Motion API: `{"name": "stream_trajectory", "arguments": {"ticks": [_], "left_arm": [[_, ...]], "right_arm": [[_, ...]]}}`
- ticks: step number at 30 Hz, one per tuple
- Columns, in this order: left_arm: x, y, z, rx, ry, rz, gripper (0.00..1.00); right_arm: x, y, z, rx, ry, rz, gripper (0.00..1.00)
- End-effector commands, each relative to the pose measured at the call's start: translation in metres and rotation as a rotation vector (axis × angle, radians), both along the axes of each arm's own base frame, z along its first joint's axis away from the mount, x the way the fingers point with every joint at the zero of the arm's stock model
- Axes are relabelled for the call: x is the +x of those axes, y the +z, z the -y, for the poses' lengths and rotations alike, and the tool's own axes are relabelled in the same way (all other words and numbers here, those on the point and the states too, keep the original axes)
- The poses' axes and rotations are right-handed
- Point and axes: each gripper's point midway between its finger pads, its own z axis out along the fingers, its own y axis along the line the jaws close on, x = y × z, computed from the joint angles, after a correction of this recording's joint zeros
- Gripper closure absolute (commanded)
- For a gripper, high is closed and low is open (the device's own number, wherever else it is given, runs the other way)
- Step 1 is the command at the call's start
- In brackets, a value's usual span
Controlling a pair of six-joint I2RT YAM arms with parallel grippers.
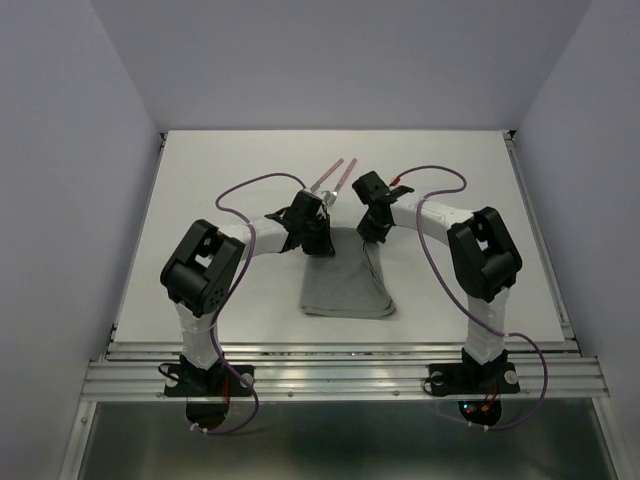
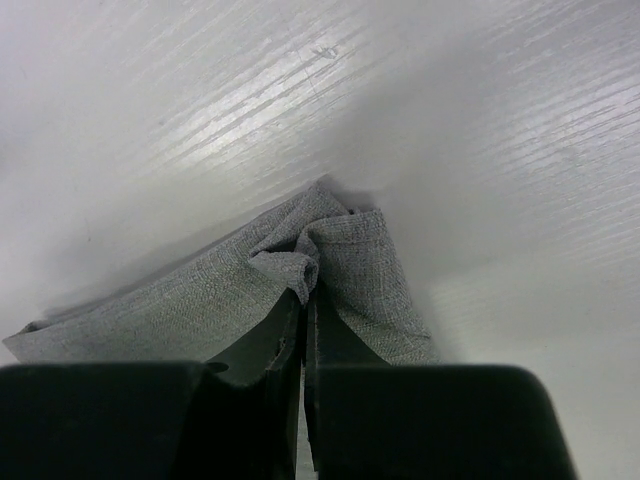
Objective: Fold the napkin into a case and place the utensils inside
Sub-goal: Fold the 2/3-rectangle-folded napkin at the center of the board.
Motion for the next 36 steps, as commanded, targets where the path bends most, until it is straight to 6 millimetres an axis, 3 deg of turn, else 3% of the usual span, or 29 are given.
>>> {"name": "stream_trajectory", "arguments": {"ticks": [1, 22, 28, 36], "left_arm": [[-0.013, -0.013, -0.017, 0.077, 0.002, -0.028, 1.0], [-0.009, -0.005, -0.015, 0.093, -0.025, -0.002, 1.0], [-0.009, -0.001, -0.007, 0.056, -0.053, -0.001, 1.0], [-0.014, -0.009, -0.008, 0.058, -0.053, -0.028, 1.0]], "right_arm": [[0.008, 0.0, -0.008, -0.004, -0.045, -0.002, 0.99], [0.013, -0.002, -0.014, -0.045, -0.073, -0.026, 0.99], [0.012, 0.012, -0.012, -0.054, -0.116, 0.035, 0.99], [0.011, 0.022, -0.014, -0.043, -0.129, 0.062, 0.99]]}}
